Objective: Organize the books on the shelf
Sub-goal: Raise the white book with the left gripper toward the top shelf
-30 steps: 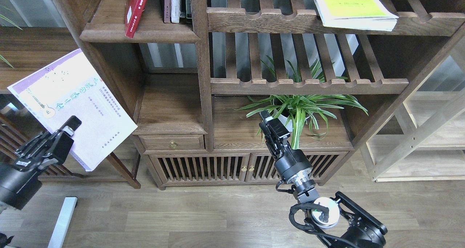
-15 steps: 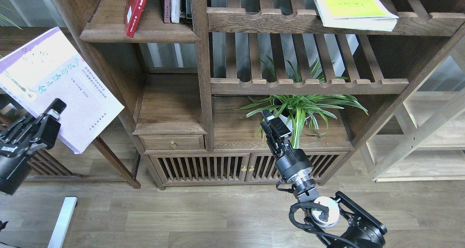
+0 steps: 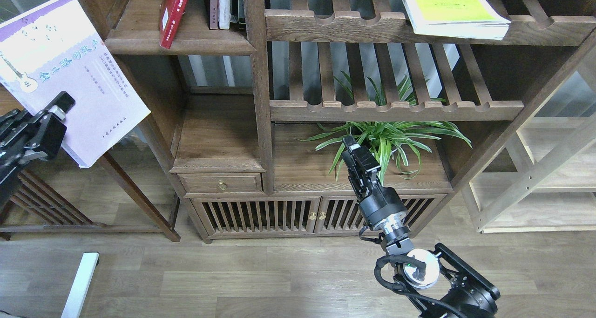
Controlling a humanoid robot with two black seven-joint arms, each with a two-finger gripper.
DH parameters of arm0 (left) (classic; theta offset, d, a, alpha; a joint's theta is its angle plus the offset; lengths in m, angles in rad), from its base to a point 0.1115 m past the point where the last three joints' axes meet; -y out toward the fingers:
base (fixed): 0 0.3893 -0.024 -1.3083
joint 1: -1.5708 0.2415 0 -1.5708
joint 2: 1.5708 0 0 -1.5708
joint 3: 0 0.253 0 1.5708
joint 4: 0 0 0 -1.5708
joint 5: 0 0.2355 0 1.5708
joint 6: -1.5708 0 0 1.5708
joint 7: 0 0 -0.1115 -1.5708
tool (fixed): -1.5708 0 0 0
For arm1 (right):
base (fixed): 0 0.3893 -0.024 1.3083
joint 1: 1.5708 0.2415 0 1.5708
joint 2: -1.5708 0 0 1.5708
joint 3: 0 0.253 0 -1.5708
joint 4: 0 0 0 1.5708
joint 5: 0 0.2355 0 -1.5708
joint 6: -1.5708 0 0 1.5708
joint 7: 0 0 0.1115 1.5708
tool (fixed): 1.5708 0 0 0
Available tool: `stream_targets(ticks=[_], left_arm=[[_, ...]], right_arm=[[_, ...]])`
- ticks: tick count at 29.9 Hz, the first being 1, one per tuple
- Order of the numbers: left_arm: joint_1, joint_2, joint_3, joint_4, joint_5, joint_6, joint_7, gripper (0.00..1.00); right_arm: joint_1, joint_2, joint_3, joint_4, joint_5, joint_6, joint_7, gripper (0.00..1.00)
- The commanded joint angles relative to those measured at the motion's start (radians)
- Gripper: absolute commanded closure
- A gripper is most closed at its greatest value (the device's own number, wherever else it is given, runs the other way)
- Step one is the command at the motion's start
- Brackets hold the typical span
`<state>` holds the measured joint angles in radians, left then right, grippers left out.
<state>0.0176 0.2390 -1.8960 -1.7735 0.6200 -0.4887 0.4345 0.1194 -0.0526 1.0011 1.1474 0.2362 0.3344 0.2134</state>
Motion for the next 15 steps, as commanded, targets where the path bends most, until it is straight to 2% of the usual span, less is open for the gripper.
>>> stream_targets(ticks=[1, 3, 15], left_arm=[[-0.013, -0.001, -0.012, 0.0, 0.0, 0.0, 0.035, 1.0], [-0.036, 0.0, -0.024, 0.002, 0.0, 0.0, 0.054, 1.0], [-0.188, -0.014, -0.023, 0.028, -0.002, 0.0, 0.054, 1.0]], right_arm=[[0.0, 0.002, 0.002, -0.001, 0.0, -0.001, 0.0, 0.41], [0.002, 0.002, 0.002, 0.0, 0.0, -0.001, 0.0, 0.41], [0.005, 0.003, 0.001, 0.0, 0.0, -0.001, 0.0, 0.41]])
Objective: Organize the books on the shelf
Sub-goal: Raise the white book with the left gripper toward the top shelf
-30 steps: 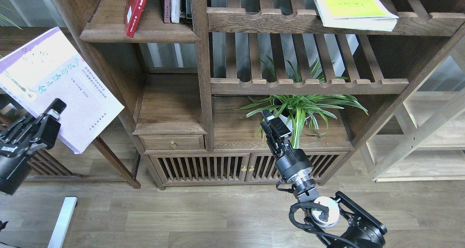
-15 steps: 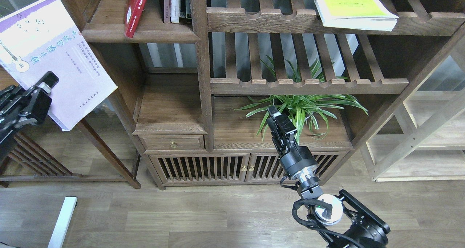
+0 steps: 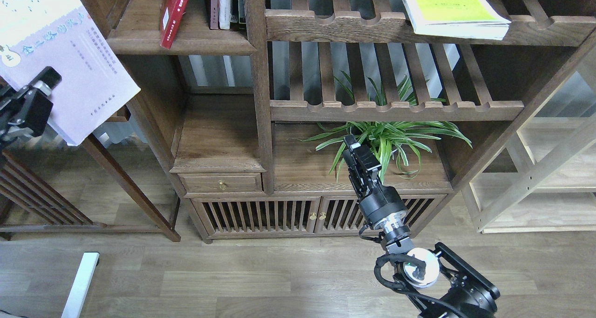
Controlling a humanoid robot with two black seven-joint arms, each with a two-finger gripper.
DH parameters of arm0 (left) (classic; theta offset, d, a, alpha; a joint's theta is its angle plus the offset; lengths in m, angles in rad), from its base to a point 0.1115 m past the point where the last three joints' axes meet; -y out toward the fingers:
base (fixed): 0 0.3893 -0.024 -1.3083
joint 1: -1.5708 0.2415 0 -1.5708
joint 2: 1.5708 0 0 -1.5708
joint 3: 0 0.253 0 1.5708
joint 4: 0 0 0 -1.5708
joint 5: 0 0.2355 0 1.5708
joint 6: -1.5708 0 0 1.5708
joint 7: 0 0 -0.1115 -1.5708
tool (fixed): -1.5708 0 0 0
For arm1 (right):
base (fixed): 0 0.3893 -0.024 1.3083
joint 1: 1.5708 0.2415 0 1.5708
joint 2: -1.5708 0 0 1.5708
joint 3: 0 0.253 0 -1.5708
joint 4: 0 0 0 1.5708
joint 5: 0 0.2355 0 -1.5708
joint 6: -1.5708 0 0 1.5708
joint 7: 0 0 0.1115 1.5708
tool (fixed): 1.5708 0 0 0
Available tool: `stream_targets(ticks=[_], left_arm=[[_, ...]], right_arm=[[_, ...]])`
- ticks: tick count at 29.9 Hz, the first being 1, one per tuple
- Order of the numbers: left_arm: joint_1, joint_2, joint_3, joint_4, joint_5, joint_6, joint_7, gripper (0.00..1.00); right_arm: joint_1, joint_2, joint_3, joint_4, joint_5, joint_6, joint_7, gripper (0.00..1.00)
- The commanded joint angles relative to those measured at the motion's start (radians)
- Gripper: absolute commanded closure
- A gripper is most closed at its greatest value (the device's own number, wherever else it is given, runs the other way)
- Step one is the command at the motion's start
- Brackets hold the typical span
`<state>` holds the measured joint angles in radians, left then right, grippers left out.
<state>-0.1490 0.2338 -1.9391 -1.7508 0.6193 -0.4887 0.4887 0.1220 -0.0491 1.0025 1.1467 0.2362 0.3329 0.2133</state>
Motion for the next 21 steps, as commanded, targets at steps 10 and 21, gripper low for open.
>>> stream_targets(ticks=[10, 21], left_arm=[[-0.084, -0.06, 0.114, 0.02, -0.003, 0.0, 0.0, 1.0], [-0.302, -0.079, 0.158, 0.188, 0.022, 0.0, 0.0, 1.0]], right_arm=[[0.007, -0.002, 0.001, 0.001, 0.0, 0.0, 0.0, 0.41], [0.007, -0.008, 0.045, 0.004, 0.0, 0.003, -0.003, 0.41]])
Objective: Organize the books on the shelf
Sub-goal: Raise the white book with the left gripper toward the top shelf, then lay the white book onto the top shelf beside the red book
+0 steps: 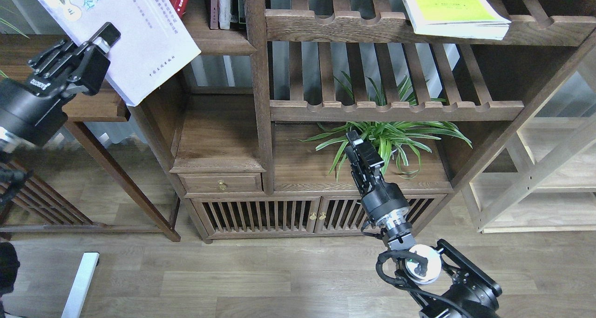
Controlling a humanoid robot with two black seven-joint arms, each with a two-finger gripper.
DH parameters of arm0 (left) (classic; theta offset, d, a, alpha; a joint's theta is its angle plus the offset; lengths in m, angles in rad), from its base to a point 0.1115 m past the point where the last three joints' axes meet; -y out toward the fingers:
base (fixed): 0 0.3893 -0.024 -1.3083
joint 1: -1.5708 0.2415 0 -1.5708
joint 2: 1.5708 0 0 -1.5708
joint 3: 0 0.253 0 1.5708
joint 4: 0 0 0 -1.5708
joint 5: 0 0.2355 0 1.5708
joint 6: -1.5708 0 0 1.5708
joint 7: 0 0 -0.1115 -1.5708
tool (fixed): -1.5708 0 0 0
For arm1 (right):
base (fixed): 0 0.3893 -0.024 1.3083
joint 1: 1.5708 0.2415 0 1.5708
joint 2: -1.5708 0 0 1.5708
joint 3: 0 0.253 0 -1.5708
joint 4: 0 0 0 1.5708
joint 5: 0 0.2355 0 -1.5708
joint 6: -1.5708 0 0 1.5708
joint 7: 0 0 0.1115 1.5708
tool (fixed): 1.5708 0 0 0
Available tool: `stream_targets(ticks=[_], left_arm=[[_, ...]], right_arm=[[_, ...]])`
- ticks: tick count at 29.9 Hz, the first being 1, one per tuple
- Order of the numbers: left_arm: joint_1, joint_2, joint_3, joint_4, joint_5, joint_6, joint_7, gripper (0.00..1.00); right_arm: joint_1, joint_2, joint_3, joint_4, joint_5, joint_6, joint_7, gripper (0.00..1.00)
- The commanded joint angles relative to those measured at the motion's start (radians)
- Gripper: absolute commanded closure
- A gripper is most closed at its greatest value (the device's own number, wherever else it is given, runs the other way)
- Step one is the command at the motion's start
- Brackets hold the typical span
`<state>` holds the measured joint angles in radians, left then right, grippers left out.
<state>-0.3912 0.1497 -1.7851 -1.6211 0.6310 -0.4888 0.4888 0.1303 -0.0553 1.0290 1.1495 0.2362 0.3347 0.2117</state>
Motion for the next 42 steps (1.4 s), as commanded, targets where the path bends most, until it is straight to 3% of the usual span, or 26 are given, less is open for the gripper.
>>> stream_targets(ticks=[1, 9, 15, 19, 23, 28, 35, 42], left_arm=[[-0.075, 0.005, 0.007, 0.073, 0.016, 0.0, 0.0, 1.0], [-0.176, 0.016, 0.047, 0.207, 0.075, 0.0, 0.0, 1.0], [-0.241, 0.062, 0.113, 0.253, 0.102, 0.0, -0.088, 1.0], [-0.271, 0.083, 0.144, 0.251, 0.101, 0.0, -0.098, 1.0], [-0.258, 0.088, 0.144, 0.21, 0.099, 0.006, -0.073, 1.0], [-0.18, 0.088, 0.115, 0.109, 0.09, 0.007, 0.0, 1.0], [-0.123, 0.088, 0.02, -0.002, 0.088, 0.0, 0.0, 1.0], [-0.129, 0.12, -0.007, -0.014, 0.088, 0.004, 0.0, 1.0]], right_arm=[[-0.001, -0.003, 0.023, 0.001, 0.002, 0.001, -0.002, 0.41], [-0.009, -0.024, 0.046, 0.003, 0.005, 0.018, -0.002, 0.41], [-0.015, -0.043, 0.065, 0.004, 0.006, 0.037, -0.002, 0.41], [-0.017, -0.051, 0.066, 0.004, 0.006, 0.043, -0.002, 0.41], [-0.017, -0.051, 0.068, 0.004, 0.008, 0.044, -0.002, 0.41], [-0.02, -0.052, 0.069, 0.004, 0.008, 0.044, -0.002, 0.41], [-0.018, -0.051, 0.069, 0.004, 0.008, 0.043, -0.003, 0.41], [-0.02, -0.052, 0.069, 0.004, 0.009, 0.043, -0.005, 0.41]])
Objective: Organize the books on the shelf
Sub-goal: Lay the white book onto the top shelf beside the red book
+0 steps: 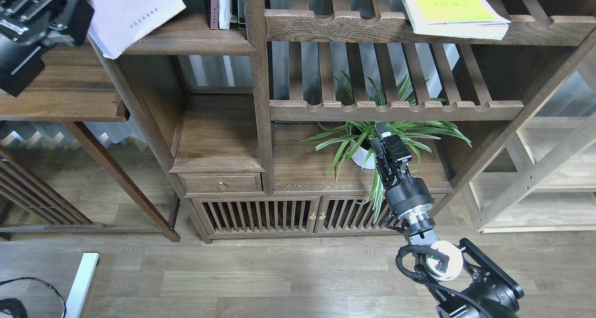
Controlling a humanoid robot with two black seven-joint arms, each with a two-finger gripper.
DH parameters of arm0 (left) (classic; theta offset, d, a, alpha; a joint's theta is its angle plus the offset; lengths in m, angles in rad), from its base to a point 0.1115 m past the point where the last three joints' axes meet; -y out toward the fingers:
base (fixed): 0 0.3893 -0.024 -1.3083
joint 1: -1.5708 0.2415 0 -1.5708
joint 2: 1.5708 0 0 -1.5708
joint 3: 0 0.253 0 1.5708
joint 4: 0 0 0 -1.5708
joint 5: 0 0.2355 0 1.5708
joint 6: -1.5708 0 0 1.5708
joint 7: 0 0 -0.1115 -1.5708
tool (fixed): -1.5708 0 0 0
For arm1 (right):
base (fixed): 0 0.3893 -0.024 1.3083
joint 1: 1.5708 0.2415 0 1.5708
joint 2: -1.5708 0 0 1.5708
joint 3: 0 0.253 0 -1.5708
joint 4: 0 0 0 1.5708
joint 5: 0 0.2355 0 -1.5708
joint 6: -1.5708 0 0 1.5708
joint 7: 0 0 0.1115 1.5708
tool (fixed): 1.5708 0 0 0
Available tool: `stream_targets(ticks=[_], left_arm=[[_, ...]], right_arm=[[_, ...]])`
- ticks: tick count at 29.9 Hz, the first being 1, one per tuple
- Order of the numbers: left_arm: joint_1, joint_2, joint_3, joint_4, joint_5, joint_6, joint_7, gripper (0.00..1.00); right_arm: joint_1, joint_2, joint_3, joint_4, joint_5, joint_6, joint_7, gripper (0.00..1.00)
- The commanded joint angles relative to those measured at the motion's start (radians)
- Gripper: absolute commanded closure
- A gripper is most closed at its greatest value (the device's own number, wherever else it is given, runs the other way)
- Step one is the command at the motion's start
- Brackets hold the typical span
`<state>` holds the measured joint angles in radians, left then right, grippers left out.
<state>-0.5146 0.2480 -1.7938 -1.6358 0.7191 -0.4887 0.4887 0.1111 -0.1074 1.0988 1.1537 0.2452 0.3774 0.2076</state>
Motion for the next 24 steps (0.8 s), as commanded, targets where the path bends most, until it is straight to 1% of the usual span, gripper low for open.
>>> stream_targets(ticks=[1, 5, 9, 13, 15, 18, 21, 24], left_arm=[[-0.008, 0.034, 0.008, 0.007, 0.003, 0.004, 0.0, 1.0], [-0.039, 0.062, 0.019, 0.028, 0.013, 0.009, 0.0, 1.0], [-0.084, 0.112, 0.042, 0.077, 0.014, 0.012, 0.0, 1.0], [-0.133, 0.126, 0.068, 0.125, 0.016, 0.016, 0.0, 1.0], [-0.154, 0.134, 0.088, 0.146, 0.016, 0.033, 0.0, 1.0], [-0.185, 0.154, 0.134, 0.168, 0.017, 0.079, 0.0, 1.0], [-0.229, 0.165, 0.178, 0.206, 0.017, 0.111, 0.0, 1.0], [-0.288, 0.166, 0.214, 0.257, 0.019, 0.119, 0.0, 1.0]], right_arm=[[-0.001, 0.0, -0.002, 0.0, 0.002, 0.0, -0.001, 0.41], [-0.004, 0.0, -0.002, 0.003, 0.003, 0.0, -0.001, 0.41], [-0.004, 0.0, -0.002, 0.009, 0.003, 0.0, -0.001, 0.41], [-0.004, 0.0, -0.002, 0.011, 0.003, 0.0, -0.002, 0.41], [-0.005, 0.0, -0.002, 0.012, 0.003, 0.0, -0.002, 0.41], [-0.01, -0.002, 0.0, 0.012, 0.003, 0.0, -0.002, 0.41], [-0.01, -0.003, 0.001, 0.012, 0.003, 0.0, -0.002, 0.36], [-0.01, -0.008, 0.0, 0.012, 0.003, 0.0, -0.002, 0.26]])
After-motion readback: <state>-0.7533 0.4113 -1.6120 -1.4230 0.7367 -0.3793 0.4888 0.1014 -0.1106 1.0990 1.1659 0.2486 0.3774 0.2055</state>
